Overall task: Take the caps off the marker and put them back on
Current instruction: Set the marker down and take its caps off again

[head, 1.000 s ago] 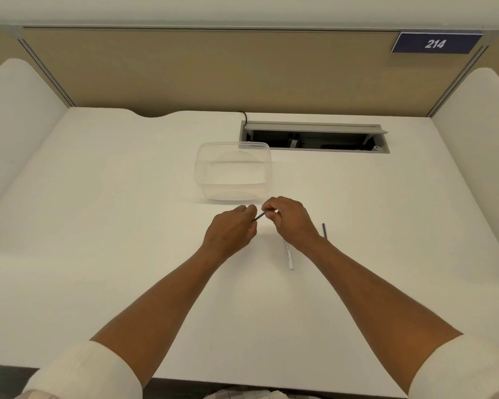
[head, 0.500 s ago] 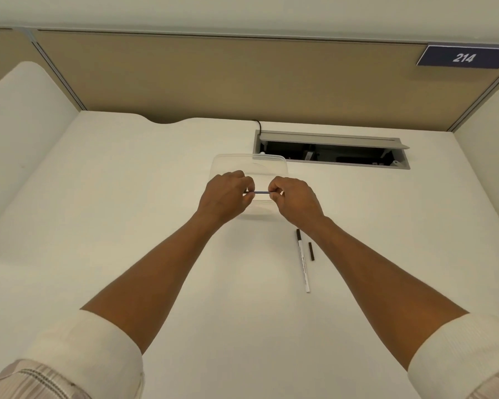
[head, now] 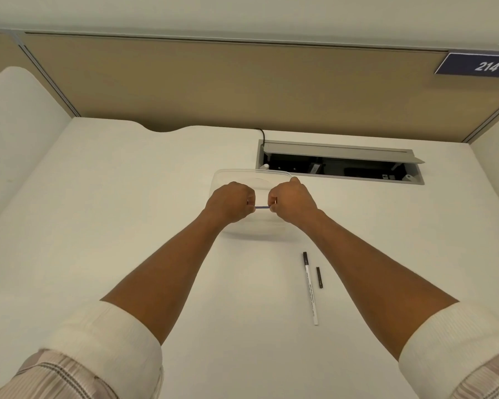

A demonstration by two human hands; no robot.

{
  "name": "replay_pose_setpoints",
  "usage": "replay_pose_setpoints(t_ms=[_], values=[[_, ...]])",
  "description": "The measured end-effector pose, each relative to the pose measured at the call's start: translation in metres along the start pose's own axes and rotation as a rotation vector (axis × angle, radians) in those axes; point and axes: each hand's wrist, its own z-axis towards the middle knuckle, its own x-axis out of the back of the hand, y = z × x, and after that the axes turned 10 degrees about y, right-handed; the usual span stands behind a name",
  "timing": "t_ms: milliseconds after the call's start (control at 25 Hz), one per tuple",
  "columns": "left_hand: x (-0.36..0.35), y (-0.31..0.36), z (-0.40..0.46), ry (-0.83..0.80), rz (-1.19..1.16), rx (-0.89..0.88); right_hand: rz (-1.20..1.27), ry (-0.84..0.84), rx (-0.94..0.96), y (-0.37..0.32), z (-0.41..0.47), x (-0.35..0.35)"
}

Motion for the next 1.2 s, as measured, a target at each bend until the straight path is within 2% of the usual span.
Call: replay_pose_setpoints(t_ms=[200,360,680,840,1040,1200], values=[[-0.010,-0.005,0.017,-0.131,0.017,0.022,-0.376,-0.041,0.182,-0.013,0.017,-0.006],[-0.017,-0.011,0.023,-0.227,0.052,0.038,-0.459,-0.064,0.267,-0.022,0.022,-0.016],[-0.030,-0.011,0.022,-0.292,0.124,0.083,-0.396,-0.214,0.173,-0.028,0.025,-0.032],[-0.028,-0.011,0.022,-0.284,0.128,0.092,-0.324,-0.237,0.123,-0.025,0.026,-0.034],[-0.022,-0.011,0.019,-0.252,0.077,0.120,-0.215,-0.158,0.109,-0.022,0.026,-0.026],[-0.012,-0.004,0.010,-0.105,0.031,0.141,-0.043,-0.081,0.077,-0.019,0.022,-0.012]])
